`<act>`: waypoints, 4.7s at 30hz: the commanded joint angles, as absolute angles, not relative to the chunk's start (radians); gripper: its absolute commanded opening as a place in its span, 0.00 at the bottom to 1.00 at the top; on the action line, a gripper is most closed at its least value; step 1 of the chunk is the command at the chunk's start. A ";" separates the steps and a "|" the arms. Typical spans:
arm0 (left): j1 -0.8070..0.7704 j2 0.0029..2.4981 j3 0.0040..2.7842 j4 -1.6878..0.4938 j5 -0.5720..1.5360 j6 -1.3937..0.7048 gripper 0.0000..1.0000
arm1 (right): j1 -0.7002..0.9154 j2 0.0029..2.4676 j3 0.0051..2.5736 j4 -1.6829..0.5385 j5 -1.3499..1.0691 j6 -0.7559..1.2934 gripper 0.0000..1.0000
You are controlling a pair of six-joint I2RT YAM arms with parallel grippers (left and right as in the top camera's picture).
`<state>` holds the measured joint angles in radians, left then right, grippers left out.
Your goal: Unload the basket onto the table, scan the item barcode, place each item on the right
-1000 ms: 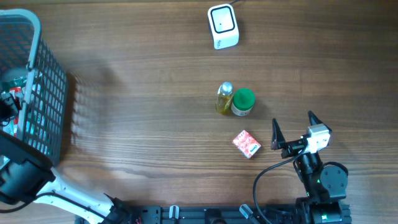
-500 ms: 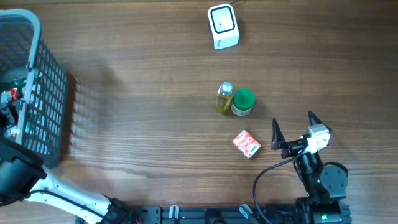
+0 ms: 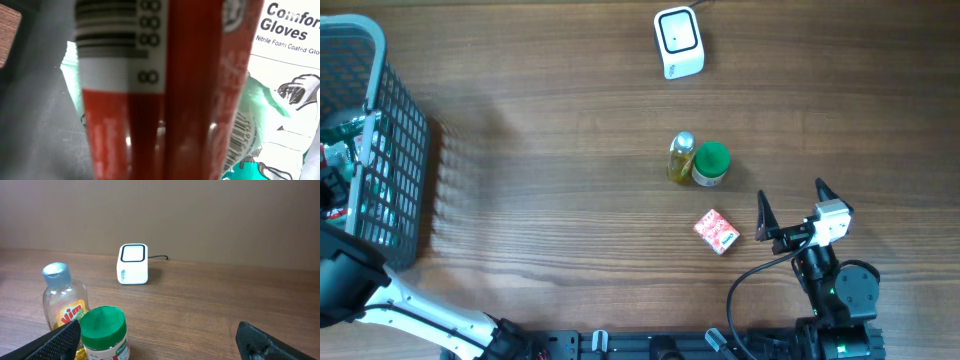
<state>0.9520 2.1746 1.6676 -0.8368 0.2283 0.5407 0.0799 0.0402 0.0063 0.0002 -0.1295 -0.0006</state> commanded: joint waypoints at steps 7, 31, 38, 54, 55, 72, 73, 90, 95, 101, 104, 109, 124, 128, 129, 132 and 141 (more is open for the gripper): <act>0.907 1.972 1.903 -0.868 0.258 0.279 0.04 | 0.080 0.036 0.006 0.006 -0.120 0.001 1.00; -0.028 1.483 1.629 -1.203 0.162 -0.248 0.04 | 0.080 0.036 0.006 0.006 -0.120 0.001 1.00; -0.138 1.483 1.205 -0.876 0.124 -0.325 0.04 | 0.080 0.036 0.006 0.006 -0.120 0.001 1.00; -0.499 1.514 0.783 -0.327 -0.054 -0.537 0.21 | 0.080 0.036 0.006 0.006 -0.120 0.000 1.00; -0.510 1.538 0.783 -0.316 -0.054 -0.536 0.27 | 0.080 0.036 0.006 0.006 -0.120 0.001 1.00; -0.498 1.407 0.855 -0.409 -0.140 -0.284 1.00 | 0.080 0.036 0.006 0.006 -0.120 0.001 1.00; -0.477 1.390 0.888 -0.418 -0.140 -0.284 1.00 | 0.080 0.036 0.006 0.006 -0.120 0.001 1.00; 0.044 1.330 1.026 -0.518 -0.196 -0.284 1.00 | 0.080 0.036 0.006 0.006 -0.120 0.001 1.00; 0.044 1.330 1.026 -0.518 -0.196 -0.284 1.00 | 0.080 0.036 0.006 0.006 -0.120 0.001 1.00; 0.044 1.330 1.026 -0.518 -0.196 -0.284 1.00 | 0.080 0.036 0.006 0.006 -0.120 0.001 1.00; 0.044 1.330 1.026 -0.518 -0.196 -0.284 1.00 | 0.080 0.036 0.006 0.006 -0.120 0.001 1.00; 0.044 1.330 1.026 -0.518 -0.196 -0.284 1.00 | 0.080 0.036 0.006 0.006 -0.120 0.001 1.00; 0.044 1.330 1.026 -0.518 -0.196 -0.284 1.00 | 0.080 0.036 0.006 0.006 -0.120 0.001 1.00; 0.044 1.330 1.026 -0.518 -0.196 -0.284 1.00 | 0.080 0.036 0.006 0.006 -0.120 0.001 1.00; 0.044 1.330 1.026 -0.518 -0.196 -0.284 1.00 | 0.080 0.036 0.006 0.006 -0.120 0.001 1.00; 0.044 1.330 1.026 -0.518 -0.196 -0.284 1.00 | 0.080 0.036 0.006 0.006 -0.120 0.000 1.00; 0.044 1.330 1.026 -0.518 -0.196 -0.284 1.00 | 0.080 0.036 0.006 0.006 -0.120 0.001 1.00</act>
